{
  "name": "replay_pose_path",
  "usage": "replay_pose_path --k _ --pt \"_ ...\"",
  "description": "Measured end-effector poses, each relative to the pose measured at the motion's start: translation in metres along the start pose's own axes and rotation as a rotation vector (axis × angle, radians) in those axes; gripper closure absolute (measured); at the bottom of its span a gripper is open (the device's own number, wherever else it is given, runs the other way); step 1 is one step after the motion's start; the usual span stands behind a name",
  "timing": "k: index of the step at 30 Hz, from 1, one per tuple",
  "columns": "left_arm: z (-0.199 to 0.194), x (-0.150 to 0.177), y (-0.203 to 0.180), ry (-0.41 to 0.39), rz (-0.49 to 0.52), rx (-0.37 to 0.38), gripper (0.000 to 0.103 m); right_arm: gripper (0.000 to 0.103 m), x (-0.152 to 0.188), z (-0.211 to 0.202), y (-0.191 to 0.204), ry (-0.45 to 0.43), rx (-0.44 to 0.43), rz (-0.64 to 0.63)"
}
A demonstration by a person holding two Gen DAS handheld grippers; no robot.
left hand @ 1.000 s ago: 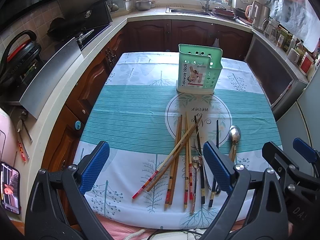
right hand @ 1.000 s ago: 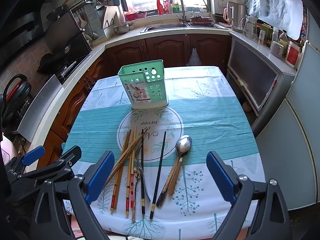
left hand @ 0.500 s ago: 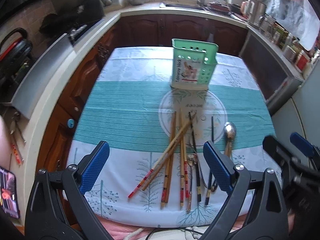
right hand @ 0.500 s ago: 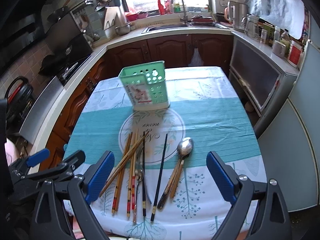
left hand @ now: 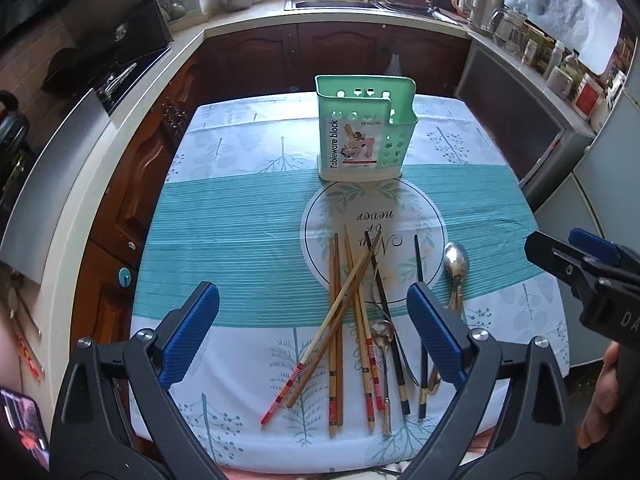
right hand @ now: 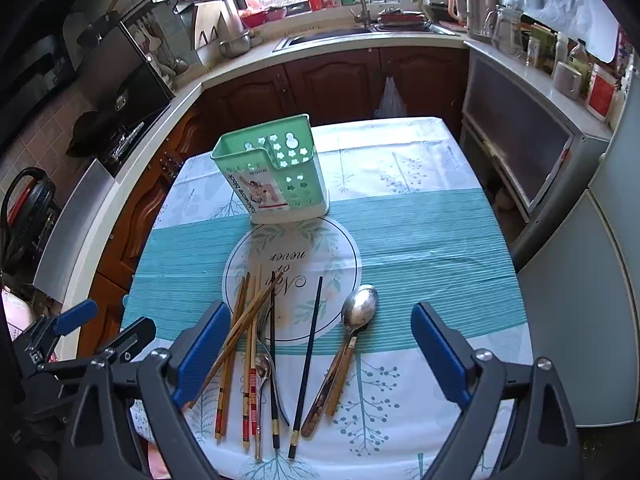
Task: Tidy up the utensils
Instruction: 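Lower the left tool toward the bamboo chopsticks while the right tool approaches another chopstick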
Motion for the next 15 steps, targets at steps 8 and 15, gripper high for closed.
replay_pose_path --k 8,15 --pt "0.063 0.004 0.006 0.124 -0.009 0.032 0.026 0.025 0.003 0.031 -0.006 0.096 -0.036 -0.001" --pt "0.124 0.025 0.023 0.278 -0.074 0.065 0.043 0.036 0.015 0.070 -0.019 0.221 -0.086 0.073"
Point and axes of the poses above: each gripper's, at about its wrist camera, not at the fingertips, and z roughly the way its jaws point, y to its left, x to its underside, the point moved 9 cm from there along z, roughly the way its jaws point, and after that the axes turned 7 degrees about -z, right-handed, at the moved point
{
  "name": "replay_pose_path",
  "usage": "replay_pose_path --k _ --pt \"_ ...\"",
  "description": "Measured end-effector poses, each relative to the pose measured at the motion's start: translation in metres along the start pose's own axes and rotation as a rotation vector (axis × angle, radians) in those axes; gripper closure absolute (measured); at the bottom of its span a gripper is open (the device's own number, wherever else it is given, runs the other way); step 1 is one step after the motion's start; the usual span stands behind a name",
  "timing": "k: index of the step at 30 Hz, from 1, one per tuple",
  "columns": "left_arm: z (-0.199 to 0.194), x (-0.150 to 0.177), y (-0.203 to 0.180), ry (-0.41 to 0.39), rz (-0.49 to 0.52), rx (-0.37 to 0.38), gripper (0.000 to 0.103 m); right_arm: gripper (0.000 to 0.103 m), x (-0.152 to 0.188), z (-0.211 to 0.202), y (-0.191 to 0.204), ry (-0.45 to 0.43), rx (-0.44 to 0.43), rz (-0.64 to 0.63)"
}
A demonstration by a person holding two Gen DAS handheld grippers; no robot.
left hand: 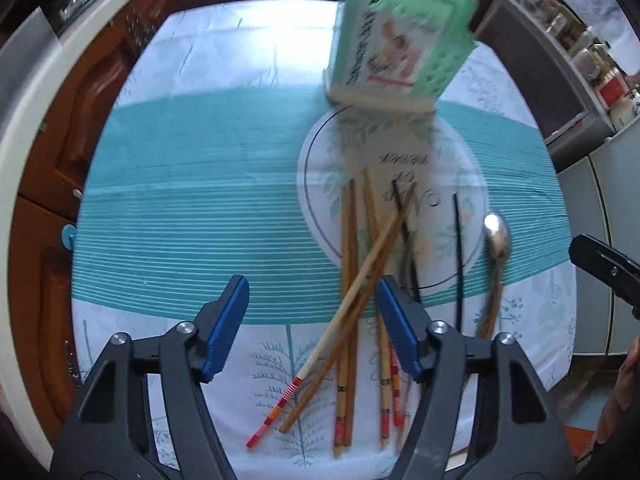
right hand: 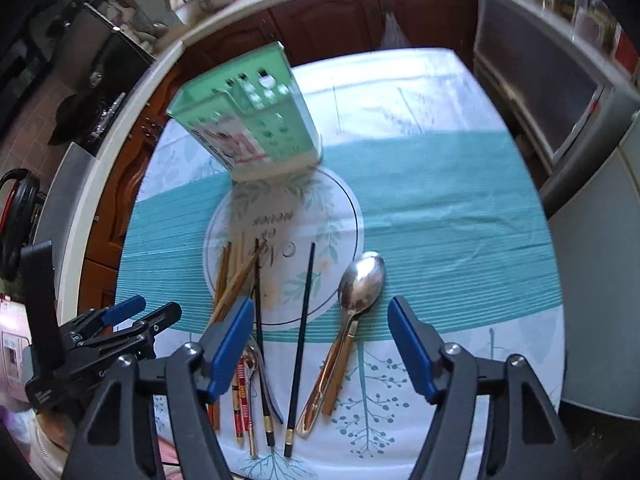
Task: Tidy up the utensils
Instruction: 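Lower the left tool toward the bamboo chopsticks while the right tool approaches another chopstick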
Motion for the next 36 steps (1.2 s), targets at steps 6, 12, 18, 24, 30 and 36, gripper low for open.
replay_pose_path --k 6,12,18,24,30,36 --pt "0.027 0.004 0.001 0.045 0.032 0.005 0.057 0.049 0.013 0.040 -0.021 0.134 -0.045 0.102" --pt "0.034 0.006 -0.004 0.079 0.062 0.020 0.057 0.054 0.026 0.064 -0.033 0.211 -0.056 0.159" --pt "0.045 0.007 -0.014 0.115 0.105 0.024 0.072 0.055 0.031 0.064 -0.015 0.229 -0.113 0.143" --pt "0.056 0.009 -0.028 0.151 0.163 0.036 0.077 0.055 0.028 0.067 0.017 0.249 -0.166 0.095" --pt "0.056 0.007 -0.036 0.171 0.176 0.060 0.077 0.057 0.025 0.069 0.046 0.261 -0.220 0.070" --pt "0.053 0.010 -0.038 0.186 0.206 0.074 0.077 0.057 0.029 0.071 0.063 0.275 -0.233 0.034"
Point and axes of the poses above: each gripper's, at about its wrist camera, not at the fingertips, and z roughly the way its jaws point, y to its left, x to its underside, the point moved 9 cm from there along z, roughly the way its jaws point, and after that the axes turned 7 degrees about -z, right-handed, at the moved point
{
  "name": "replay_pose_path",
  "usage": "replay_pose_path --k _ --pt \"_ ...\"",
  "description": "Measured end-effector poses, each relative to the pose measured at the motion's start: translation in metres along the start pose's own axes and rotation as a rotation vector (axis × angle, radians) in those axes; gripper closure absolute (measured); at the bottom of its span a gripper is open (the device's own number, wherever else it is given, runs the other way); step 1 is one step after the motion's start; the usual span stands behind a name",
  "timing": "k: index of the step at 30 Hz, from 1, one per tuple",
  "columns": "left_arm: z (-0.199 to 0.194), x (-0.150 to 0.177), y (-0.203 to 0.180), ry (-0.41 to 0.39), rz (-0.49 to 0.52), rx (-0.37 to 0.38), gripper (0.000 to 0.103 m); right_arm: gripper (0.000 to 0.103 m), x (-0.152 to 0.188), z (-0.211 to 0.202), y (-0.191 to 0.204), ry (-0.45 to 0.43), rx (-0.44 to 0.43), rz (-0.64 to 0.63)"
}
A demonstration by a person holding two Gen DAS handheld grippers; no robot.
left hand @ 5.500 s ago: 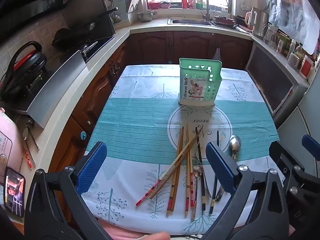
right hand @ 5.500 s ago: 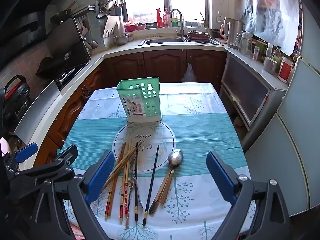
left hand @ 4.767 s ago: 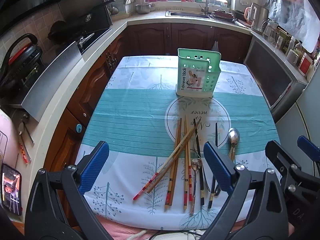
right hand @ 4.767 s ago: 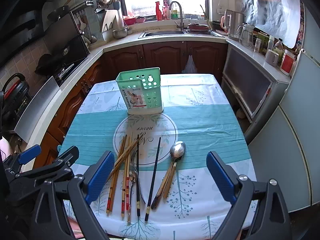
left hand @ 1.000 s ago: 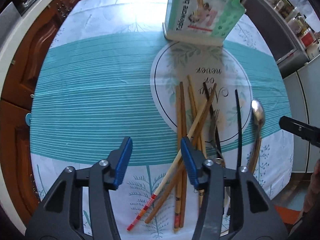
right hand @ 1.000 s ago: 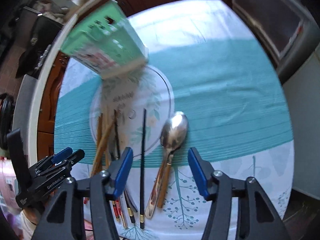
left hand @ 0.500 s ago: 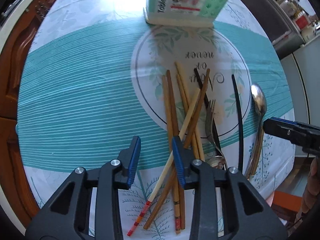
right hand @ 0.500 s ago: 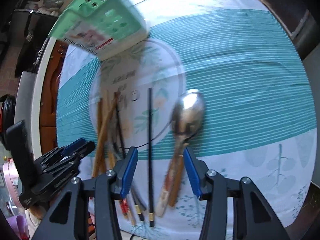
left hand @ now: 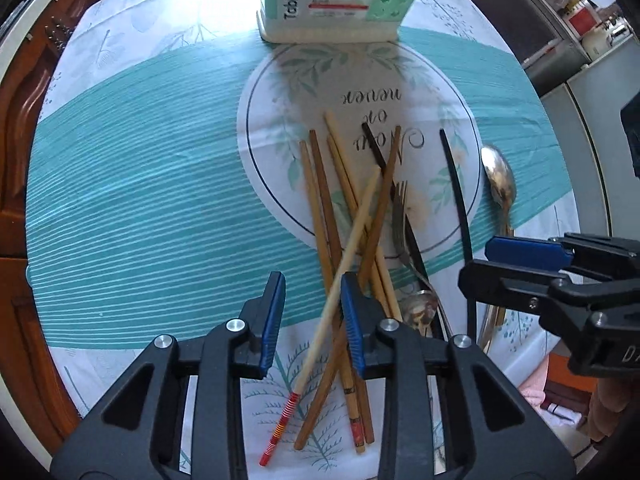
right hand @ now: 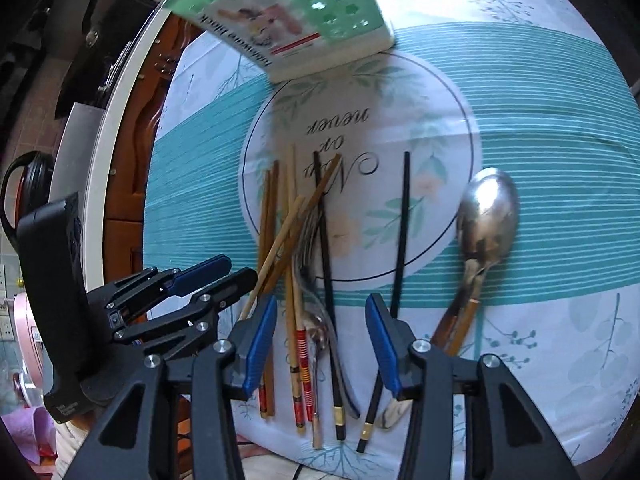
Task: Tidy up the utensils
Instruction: 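Lower the left tool toward the bamboo chopsticks while the right tool approaches another chopstick, then close the left tool on a red-banded chopstick while the right tool grasps another chopstick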
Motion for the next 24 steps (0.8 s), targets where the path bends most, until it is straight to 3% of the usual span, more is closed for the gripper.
replay_pose_path --k 7,12,24 --pt "0.013 -0.002 0.000 0.010 0.008 -0.007 0.080 0.057 0.006 0.004 0.005 0.018 -0.015 -0.010" --pt "0.018 -0.006 0.000 0.018 0.013 0.010 0.097 0.063 0.006 0.009 0.011 0.026 -0.029 -0.008" --pt "-0.002 0.001 0.044 -0.026 -0.120 0.016 0.100 0.066 0.003 0.020 0.031 0.042 -0.068 -0.007"
Point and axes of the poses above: each gripper's, at about its wrist camera, not at the fingertips, and z roughly the way its jaws point, y to its left, x to its underside, the point moved 9 cm from there along z, roughly the way its jaws point, and after that the axes turned 7 degrees about -z, right-handed, at the moved point
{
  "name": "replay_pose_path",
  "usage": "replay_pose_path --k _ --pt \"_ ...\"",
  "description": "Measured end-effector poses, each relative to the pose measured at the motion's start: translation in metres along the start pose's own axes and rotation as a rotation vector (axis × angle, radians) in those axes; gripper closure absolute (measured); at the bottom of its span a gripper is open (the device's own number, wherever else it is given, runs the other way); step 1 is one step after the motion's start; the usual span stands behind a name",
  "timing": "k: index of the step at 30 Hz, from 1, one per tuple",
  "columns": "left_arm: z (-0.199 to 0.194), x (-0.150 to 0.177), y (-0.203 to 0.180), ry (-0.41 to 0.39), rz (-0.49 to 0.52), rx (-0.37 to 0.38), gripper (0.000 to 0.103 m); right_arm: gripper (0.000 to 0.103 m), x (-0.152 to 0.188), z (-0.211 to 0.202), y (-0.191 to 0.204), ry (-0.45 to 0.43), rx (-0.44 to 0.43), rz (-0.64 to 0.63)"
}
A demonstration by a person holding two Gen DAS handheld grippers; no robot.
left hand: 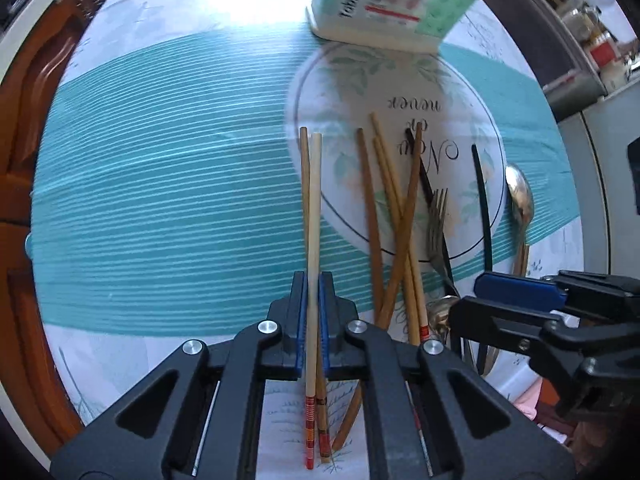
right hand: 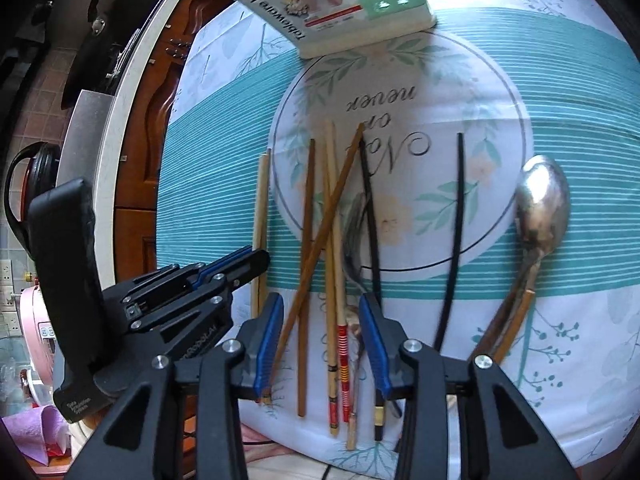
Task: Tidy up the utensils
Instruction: 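Close the left tool on a red-banded chopstick while the right tool grasps another chopstick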
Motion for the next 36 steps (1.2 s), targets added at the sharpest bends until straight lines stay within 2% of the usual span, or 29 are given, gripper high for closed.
replay_pose_path --k 3,5,16,29,32,36 --pt "-0.007 0.010 0.004 0.002 -0.027 0.055 0.100 0.078 0.002 0.006 0.006 0.020 -0.021 -0.009" --pt "-0.013 0.014 0.015 0.007 -0.040 0.092 0.100 0.083 0.004 0.011 0.007 0.038 -0.022 -0.011" --pt "-0.007 0.028 0.033 0.008 -0.106 0.119 0.099 0.084 0.009 0.026 0.004 0.063 0.040 0.000" --pt "-0.016 0.029 0.040 0.005 -0.117 0.160 0.099 0.084 -0.001 0.035 -0.003 0.058 0.131 -0.019" --pt "-0.016 0.029 0.041 -0.001 -0.117 0.160 0.099 0.092 -0.004 0.036 -0.004 0.051 0.164 -0.030" --pt "-0.018 0.030 0.042 -0.004 -0.129 0.185 0.099 0.092 -0.006 0.037 -0.003 0.051 0.190 -0.044"
Point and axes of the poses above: each gripper's, at about its wrist camera, not at the fingertips, and z roughly the way its jaws point, y to its left, x to its underside, the point moved 9 cm from there along z, roughly the way its jaws point, and after that the axes turned 7 degrees about -z, right-handed, at the moved point
